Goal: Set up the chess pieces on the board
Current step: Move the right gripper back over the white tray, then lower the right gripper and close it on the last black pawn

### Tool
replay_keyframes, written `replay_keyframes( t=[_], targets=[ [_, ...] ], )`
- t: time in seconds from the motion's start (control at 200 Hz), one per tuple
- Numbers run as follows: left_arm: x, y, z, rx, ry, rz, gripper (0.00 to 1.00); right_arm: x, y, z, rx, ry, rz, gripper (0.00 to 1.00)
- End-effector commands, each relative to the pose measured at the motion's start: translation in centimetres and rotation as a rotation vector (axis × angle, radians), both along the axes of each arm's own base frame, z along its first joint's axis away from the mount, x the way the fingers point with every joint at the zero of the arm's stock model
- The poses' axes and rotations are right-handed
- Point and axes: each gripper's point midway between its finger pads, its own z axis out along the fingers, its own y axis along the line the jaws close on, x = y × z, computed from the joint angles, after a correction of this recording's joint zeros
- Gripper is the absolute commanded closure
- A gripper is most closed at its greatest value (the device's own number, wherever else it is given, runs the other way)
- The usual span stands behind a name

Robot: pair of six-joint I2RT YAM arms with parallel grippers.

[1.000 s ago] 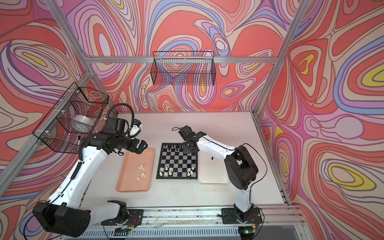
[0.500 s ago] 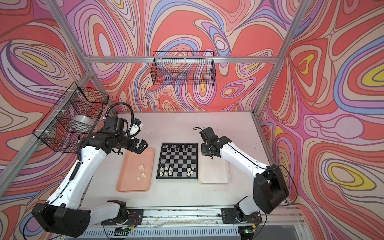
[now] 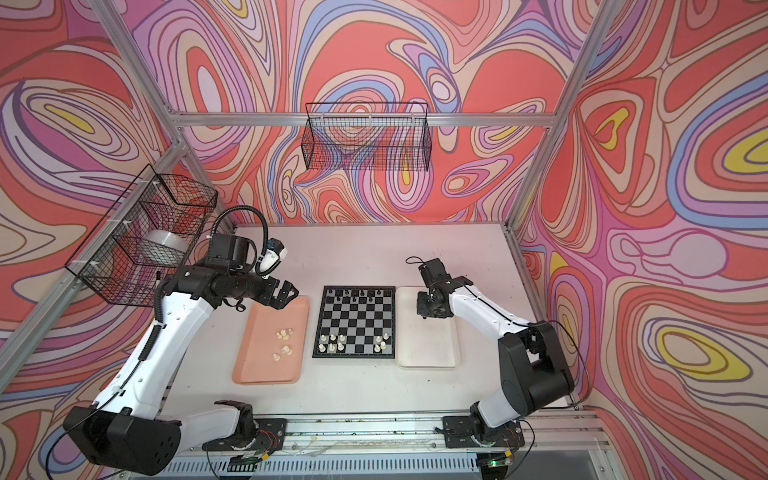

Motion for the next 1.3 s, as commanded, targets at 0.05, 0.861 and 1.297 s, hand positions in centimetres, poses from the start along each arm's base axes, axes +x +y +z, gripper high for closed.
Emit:
replay_keyframes(
  t=[0.05, 0.861, 1.297],
  targets=[
    [-0.9, -0.2, 0.4, 0.004, -0.002, -0.033, 0.0, 0.7, -0.1, -0.5, -0.01, -0.002, 0.005, 0.7],
    [-2.5, -2.2, 0.2, -0.075, 0.048, -0.152, 0.0, 1.4, 0.7, -3.2, -0.01, 0.054, 0.041, 0.73],
    [-6.0, -5.1, -0.5, -0.12, 0.128, -0.331, 0.0, 1.7, 0.7, -4.1, -0.027, 0.077, 0.047, 0.77]
  ],
)
